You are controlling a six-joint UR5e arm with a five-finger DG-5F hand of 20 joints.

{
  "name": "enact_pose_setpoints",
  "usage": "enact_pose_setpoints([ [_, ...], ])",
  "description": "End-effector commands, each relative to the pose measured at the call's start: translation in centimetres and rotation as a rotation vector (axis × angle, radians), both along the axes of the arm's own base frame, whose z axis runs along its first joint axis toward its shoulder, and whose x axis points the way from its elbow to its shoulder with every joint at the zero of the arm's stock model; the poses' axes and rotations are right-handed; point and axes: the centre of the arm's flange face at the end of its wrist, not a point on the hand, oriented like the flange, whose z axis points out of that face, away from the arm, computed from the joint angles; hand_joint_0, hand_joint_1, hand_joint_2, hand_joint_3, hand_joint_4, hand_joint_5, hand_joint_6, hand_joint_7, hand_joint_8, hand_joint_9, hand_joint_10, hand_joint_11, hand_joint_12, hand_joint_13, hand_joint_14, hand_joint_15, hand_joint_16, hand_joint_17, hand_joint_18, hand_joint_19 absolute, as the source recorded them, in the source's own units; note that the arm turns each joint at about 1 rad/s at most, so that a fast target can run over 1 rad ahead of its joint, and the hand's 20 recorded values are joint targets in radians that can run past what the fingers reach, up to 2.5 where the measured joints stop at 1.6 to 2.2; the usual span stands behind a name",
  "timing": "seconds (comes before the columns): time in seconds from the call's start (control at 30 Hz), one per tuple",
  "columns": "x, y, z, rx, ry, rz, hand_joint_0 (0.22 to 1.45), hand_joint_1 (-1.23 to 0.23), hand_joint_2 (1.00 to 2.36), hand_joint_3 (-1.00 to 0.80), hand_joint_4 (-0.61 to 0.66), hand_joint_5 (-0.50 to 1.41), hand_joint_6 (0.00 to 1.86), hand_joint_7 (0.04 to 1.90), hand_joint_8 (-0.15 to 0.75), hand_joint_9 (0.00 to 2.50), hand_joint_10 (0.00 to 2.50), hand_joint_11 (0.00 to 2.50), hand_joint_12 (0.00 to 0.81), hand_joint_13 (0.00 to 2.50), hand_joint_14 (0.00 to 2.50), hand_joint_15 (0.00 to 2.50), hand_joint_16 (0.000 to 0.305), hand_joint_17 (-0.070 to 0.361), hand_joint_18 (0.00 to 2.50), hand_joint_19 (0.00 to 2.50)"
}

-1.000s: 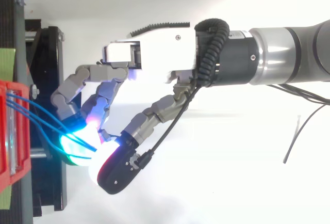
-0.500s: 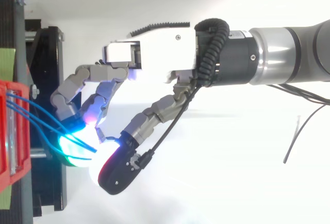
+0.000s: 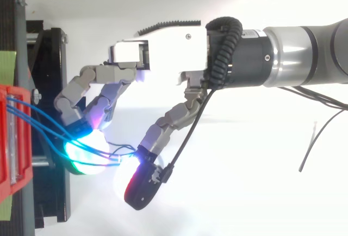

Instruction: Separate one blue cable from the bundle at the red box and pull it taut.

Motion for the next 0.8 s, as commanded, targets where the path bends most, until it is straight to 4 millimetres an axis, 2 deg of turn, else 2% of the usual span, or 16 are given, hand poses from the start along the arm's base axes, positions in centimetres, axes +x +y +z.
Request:
enact_pose_setpoints([
  [0.0,0.00,-0.01,0.00,0.000,0.000,0.001,0.64,-1.07,1.00,-0.50,-0.19,-0.17,0.92,1.17,0.195,0.90,0.02,1.08,0.350,0.71,0.02,0.52,0.046,0.104,0.78,0.52],
  [0.17,-0.02,-0.12,0.00,0.000,0.000,0.001,0.54,-0.93,1.00,-0.50,-0.14,-0.16,0.89,1.10,0.228,0.94,0.02,1.08,0.373,0.74,0.02,0.54,0.049,0.110,0.81,0.55],
  [0.37,-0.02,-0.09,0.00,0.000,0.000,0.004,0.52,-0.80,1.00,-0.50,-0.11,-0.16,0.86,1.07,0.250,0.96,0.02,1.04,0.387,0.75,0.02,0.52,0.050,0.113,0.84,0.58],
  [0.57,-0.04,-0.09,-0.02,-0.002,0.001,0.004,0.55,-0.69,1.00,-0.50,-0.10,-0.15,0.84,1.03,0.253,0.97,0.02,1.04,0.384,0.75,0.02,0.52,0.049,0.109,0.84,0.61],
  [0.77,-0.04,-0.09,-0.02,-0.004,0.001,0.004,0.61,-0.62,1.00,-0.50,-0.12,-0.14,0.81,1.07,0.249,0.99,0.02,1.03,0.371,0.76,0.02,0.53,0.046,0.104,0.83,0.64],
])
